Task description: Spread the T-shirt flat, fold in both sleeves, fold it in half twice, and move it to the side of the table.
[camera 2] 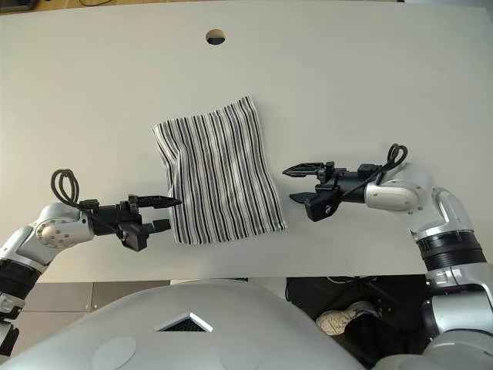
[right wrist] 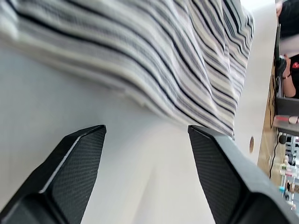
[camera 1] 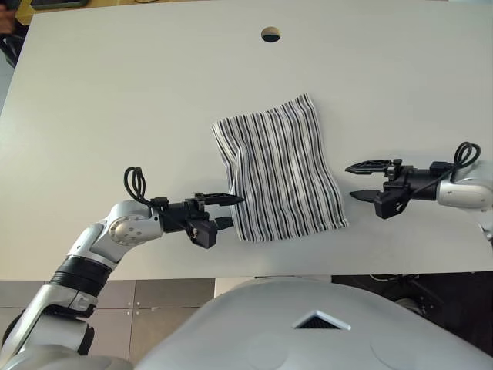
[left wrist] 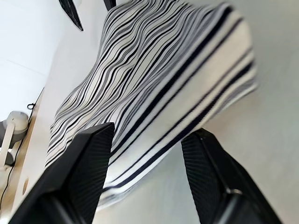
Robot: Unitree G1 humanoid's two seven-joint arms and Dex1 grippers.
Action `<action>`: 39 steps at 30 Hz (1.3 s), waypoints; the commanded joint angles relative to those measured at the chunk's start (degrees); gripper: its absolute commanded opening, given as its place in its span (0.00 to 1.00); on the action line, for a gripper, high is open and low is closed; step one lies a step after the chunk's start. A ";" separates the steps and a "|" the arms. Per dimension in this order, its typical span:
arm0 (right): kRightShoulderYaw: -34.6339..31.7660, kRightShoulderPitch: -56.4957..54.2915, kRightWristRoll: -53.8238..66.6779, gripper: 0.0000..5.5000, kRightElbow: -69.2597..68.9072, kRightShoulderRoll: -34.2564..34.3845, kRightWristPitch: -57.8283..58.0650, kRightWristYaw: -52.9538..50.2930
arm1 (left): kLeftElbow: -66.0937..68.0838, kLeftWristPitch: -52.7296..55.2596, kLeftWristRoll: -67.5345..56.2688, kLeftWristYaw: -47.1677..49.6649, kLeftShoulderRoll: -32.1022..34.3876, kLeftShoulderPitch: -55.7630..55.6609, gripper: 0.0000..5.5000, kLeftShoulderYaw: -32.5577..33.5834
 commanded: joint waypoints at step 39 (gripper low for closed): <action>13.01 1.90 5.36 0.03 -0.21 3.36 6.89 3.55 | 3.97 -0.19 -3.30 -7.30 -2.74 -4.77 0.02 -5.15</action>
